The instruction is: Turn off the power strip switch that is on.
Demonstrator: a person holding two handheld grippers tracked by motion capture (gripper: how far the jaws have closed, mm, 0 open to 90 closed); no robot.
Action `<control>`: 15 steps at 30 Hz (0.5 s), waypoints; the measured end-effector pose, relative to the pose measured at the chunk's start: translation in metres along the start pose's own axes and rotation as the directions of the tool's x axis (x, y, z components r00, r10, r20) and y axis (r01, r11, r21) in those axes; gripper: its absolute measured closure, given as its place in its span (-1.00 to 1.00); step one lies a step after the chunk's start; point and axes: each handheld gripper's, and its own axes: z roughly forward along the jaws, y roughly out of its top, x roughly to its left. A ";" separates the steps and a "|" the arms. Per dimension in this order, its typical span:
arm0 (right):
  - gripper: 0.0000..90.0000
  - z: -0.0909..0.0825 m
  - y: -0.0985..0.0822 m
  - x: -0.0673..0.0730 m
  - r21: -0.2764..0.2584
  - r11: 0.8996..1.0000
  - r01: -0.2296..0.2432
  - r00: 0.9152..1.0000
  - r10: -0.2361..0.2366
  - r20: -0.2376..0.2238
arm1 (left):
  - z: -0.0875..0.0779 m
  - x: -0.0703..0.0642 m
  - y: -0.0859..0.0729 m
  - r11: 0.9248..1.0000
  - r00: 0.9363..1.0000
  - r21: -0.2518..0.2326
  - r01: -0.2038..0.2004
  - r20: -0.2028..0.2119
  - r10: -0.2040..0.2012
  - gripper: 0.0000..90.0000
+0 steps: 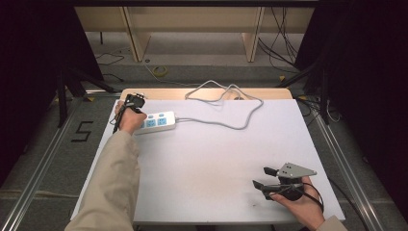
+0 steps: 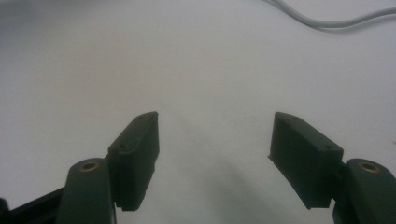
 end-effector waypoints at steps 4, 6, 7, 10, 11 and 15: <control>-0.25 0.000 0.000 0.000 0.001 1.000 0.001 1.000 -0.001 0.000 | 0.000 0.000 0.000 1.000 1.000 0.000 0.002 -0.002 -0.002 0.99; -0.25 0.000 0.000 0.000 0.002 1.000 0.001 1.000 -0.001 -0.001 | 0.000 -0.001 0.000 1.000 1.000 0.001 0.002 -0.004 -0.002 0.99; -0.25 0.000 0.000 0.000 0.001 1.000 0.002 1.000 -0.002 -0.001 | 0.000 0.000 0.000 1.000 1.000 0.001 0.006 -0.003 -0.006 0.99; -0.25 0.000 0.000 0.000 -0.001 1.000 0.003 1.000 -0.003 -0.002 | 0.000 0.000 0.000 1.000 1.000 0.000 0.015 0.001 -0.015 0.99; -0.25 0.000 0.000 0.000 0.000 1.000 0.004 1.000 -0.004 -0.003 | 0.000 0.000 0.000 1.000 1.000 0.001 0.015 0.002 -0.015 0.99; -0.25 0.000 0.000 0.000 -0.002 1.000 0.005 1.000 -0.005 -0.003 | 0.000 0.000 0.000 1.000 1.000 0.003 0.013 0.000 -0.013 0.99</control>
